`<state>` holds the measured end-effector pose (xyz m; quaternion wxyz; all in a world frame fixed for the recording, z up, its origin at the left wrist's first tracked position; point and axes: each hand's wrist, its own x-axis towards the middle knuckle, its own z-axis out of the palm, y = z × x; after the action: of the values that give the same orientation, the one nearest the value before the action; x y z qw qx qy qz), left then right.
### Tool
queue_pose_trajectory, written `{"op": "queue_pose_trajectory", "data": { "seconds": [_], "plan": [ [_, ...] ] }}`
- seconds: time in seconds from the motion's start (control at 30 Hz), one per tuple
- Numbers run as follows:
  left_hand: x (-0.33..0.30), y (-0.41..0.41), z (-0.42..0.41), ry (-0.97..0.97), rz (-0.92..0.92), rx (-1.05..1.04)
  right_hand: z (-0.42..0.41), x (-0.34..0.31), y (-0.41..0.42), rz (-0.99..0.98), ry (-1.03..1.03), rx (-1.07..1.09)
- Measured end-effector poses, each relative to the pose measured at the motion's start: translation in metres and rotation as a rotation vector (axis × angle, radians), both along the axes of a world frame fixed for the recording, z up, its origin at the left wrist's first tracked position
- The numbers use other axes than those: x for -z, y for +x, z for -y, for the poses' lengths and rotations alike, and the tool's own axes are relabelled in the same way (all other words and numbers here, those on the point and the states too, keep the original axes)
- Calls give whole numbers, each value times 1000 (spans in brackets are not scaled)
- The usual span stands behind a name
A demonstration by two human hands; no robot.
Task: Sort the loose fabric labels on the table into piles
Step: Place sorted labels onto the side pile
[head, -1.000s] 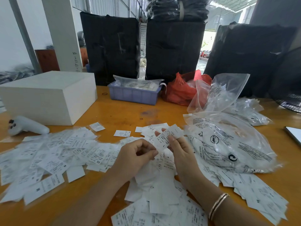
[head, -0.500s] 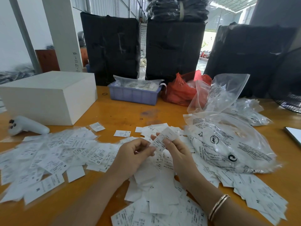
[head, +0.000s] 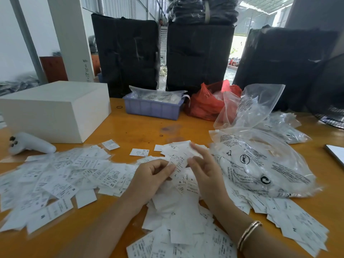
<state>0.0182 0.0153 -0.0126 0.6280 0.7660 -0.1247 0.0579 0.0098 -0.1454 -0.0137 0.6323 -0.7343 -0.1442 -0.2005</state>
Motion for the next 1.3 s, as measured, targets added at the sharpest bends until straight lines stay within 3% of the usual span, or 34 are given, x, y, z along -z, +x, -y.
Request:
{"op": "queue_pose_trajectory", "data": {
  "seconds": [0.1, 0.33, 0.43, 0.6, 0.67, 0.73, 0.9, 1.0, 1.13, 1.3],
  "plan": [
    [-1, 0, 0, 2, 24, -16, -5, 2, -3, 27, -181, -14],
    [0, 4, -5, 6, 45, -111, -6, -2, -6, 55, -356, -36],
    [-3, 10, -16, 12, 65, -231, -1, -13, -4, 107, -366, 101],
    [0, 20, -44, 381, 208, -570, 50, -53, 16, 332, -290, 505],
    [3, 21, -55, 499, 219, -663, 78, -59, 30, 224, -358, 640],
    [5, 23, -64, 616, 187, -728, 107, -53, 45, -35, -572, 740],
    [10, 26, -71, 868, 101, -824, 141, -29, 54, -575, -1066, 678],
    [10, 26, -69, 921, 174, -827, 137, -25, 52, -576, -1103, 721],
    [9, 25, -58, 879, 331, -765, 137, -27, 50, -530, -952, 763],
    [11, 24, -49, 791, 448, -657, 141, -33, 50, -512, -1054, 775]
  ]
}}
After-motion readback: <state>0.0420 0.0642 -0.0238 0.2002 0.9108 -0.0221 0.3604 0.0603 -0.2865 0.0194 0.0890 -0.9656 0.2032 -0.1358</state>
